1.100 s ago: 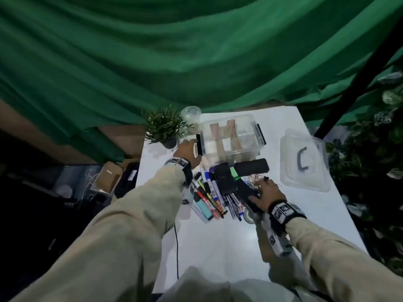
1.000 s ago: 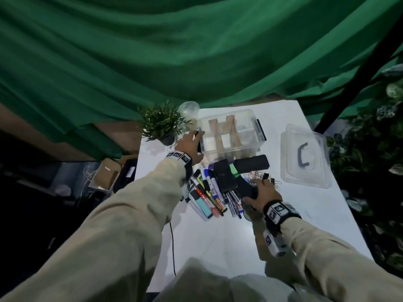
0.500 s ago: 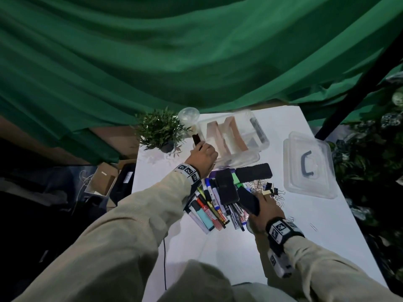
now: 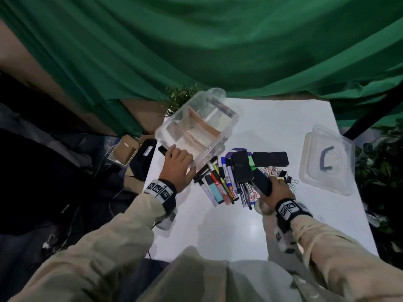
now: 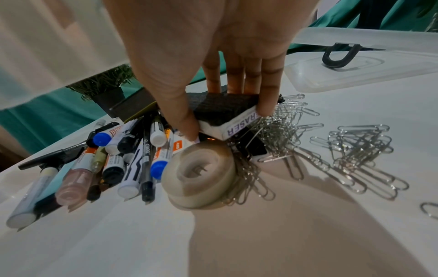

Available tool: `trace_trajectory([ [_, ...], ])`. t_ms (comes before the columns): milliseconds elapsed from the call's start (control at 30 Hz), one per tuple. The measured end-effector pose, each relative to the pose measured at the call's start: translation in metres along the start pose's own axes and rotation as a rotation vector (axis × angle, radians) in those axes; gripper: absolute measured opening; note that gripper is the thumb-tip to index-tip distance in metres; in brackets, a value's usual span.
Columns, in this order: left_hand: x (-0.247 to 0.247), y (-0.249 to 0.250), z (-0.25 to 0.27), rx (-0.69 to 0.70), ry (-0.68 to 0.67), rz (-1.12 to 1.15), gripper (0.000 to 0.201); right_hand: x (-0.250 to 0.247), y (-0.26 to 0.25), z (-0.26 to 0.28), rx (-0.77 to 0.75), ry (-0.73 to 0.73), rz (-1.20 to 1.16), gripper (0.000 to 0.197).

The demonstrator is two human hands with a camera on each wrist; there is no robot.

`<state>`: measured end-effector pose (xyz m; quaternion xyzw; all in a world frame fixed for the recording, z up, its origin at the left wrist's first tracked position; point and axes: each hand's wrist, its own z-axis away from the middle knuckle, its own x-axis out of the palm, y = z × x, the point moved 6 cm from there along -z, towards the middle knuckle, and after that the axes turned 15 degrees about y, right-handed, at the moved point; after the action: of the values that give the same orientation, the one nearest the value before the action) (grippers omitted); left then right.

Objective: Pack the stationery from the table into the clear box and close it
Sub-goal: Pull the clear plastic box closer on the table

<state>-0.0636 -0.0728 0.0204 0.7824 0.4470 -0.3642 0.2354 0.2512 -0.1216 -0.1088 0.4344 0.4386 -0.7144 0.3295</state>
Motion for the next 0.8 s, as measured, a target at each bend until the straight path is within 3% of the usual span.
trace_trajectory([
  [200,-0.017,-0.005,0.081,-0.190,-0.032,-0.126,0.018,-0.007,0.010,0.002,0.112,0.078,-0.097,0.069],
  [367,-0.020,-0.009,0.111,-0.326,-0.045,-0.211,0.019,-0.016,0.019,0.004,0.241,0.193,-0.243,0.061],
  [633,-0.003,0.002,0.130,-0.367,-0.144,-0.223,0.009,-0.029,0.010,0.009,0.274,0.258,-0.324,0.034],
  [800,0.004,0.019,0.128,-0.364,-0.219,-0.173,0.026,-0.045,-0.001,0.007,0.255,0.270,-0.358,0.033],
])
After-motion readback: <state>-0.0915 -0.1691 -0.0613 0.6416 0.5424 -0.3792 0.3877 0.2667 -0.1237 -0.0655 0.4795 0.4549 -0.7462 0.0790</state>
